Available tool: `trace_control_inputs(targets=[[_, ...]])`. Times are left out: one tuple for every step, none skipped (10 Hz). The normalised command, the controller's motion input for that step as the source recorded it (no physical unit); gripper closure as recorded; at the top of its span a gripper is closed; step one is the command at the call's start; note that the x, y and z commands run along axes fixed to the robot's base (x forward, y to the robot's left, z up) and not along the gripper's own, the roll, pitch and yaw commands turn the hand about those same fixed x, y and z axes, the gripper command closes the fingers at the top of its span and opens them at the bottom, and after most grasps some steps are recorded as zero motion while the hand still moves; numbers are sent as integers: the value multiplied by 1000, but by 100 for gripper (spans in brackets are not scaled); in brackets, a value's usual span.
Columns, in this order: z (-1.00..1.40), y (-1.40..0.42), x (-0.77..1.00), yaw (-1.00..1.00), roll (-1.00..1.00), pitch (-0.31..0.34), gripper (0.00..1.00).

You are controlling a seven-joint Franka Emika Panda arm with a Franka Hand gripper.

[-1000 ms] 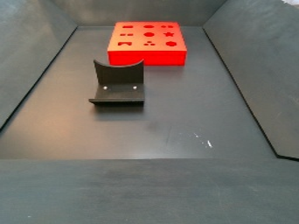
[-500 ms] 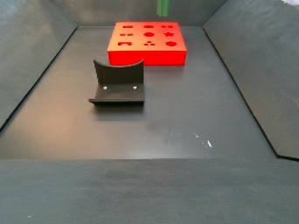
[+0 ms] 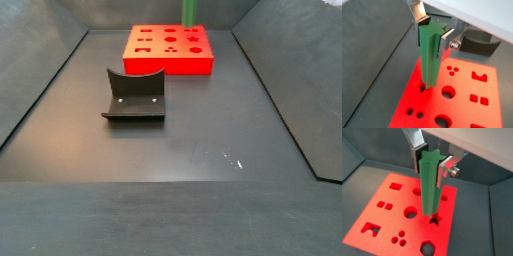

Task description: Insert the star object.

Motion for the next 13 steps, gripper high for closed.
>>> trace_control_inputs(targets=[[-114, 0, 0, -117, 0, 0, 100], [-17, 0, 0, 0, 0, 0, 100], [0, 6, -226, 9, 0, 0, 100], [23, 0, -180, 291, 0, 0, 100], [0, 0, -169, 449, 0, 0, 100], [0, 0, -157, 569, 29, -9, 100], [0, -9, 0, 514, 6, -3, 100], [-286, 0, 0, 291, 4, -27, 100], [-226, 0, 117, 506, 0, -11, 100], [-211, 0, 146, 463, 0, 0, 100], [-143, 0, 0, 117, 0, 0, 100], [-83, 6, -34, 129, 0, 0, 100], [49, 31, -143, 357, -77, 0, 100]])
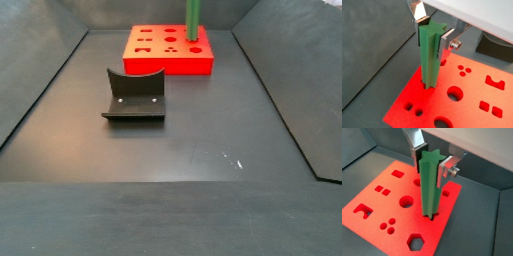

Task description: Insert the star object.

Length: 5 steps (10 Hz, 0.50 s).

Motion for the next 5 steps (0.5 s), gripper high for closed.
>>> trace_control_inputs(targets=[[37, 0, 29, 240, 0, 0, 100], [0, 0, 0, 54, 0, 0, 100], [0, 0, 0, 43, 0, 0, 100], [0, 0, -40, -3, 0, 0, 100], [0, 0, -54, -146, 0, 0, 100]])
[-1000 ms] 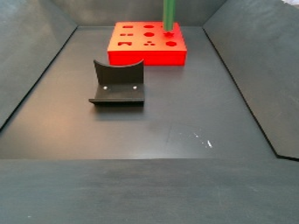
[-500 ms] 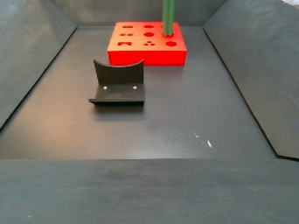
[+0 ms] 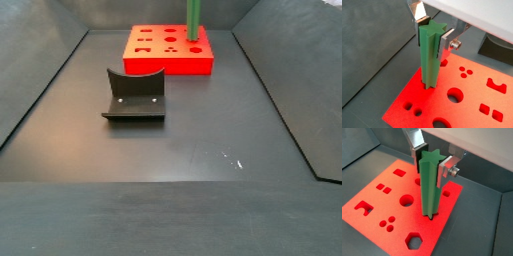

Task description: Insert the star object.

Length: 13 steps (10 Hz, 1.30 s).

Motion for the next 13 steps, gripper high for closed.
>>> trace_control_inputs(targets=[[0, 0, -134, -217, 0, -1, 100], [0, 0, -89, -166, 0, 0, 100], [0, 0, -63, -203, 0, 0, 100], [0, 0, 0, -143, 0, 0, 100], [0, 0, 0, -66, 0, 0, 100], [-80, 0, 149, -57, 0, 0, 100], [-114, 0, 157, -20, 0, 0, 100], [-134, 0, 60, -11, 0, 0, 100], [-126, 0, 189, -57, 0, 0, 100], [-137, 0, 46, -40, 0, 0, 100], [-180, 0, 0, -26, 0, 0, 100], [-309, 0, 0, -49, 0, -17, 100], [-860, 0, 0, -34, 0, -130, 100]])
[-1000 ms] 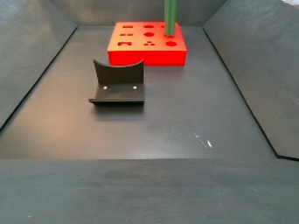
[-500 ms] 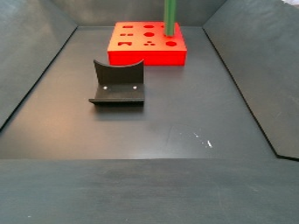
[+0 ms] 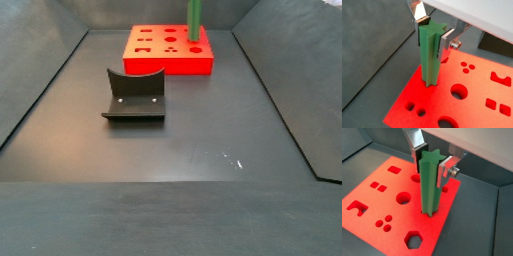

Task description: Insert the star object.

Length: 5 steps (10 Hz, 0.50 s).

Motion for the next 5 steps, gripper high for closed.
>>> trace_control_inputs(targets=[[-989, 0, 0, -29, 0, -140, 100], [-986, 0, 0, -37, 0, -144, 100], [-994, 0, 0, -51, 0, -146, 100], [-1000, 0, 0, -77, 0, -131, 100], [-1000, 0, 0, -109, 59, -76, 100]])
